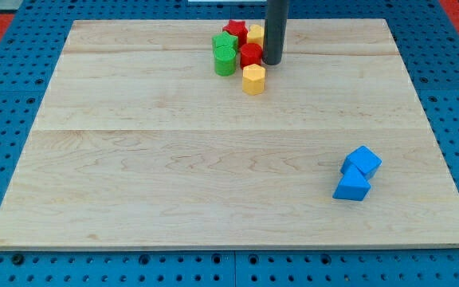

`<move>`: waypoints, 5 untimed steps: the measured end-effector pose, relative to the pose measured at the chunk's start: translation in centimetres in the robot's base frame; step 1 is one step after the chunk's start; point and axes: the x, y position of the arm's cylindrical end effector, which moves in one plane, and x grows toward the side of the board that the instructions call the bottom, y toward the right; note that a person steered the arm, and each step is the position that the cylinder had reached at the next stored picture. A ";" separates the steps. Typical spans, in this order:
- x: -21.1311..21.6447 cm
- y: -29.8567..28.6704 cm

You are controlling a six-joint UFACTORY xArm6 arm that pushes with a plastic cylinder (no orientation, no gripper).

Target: Point at the yellow hexagon

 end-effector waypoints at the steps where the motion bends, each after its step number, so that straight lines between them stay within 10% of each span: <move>1: 1.0 0.2; 5: 8.2 -1.2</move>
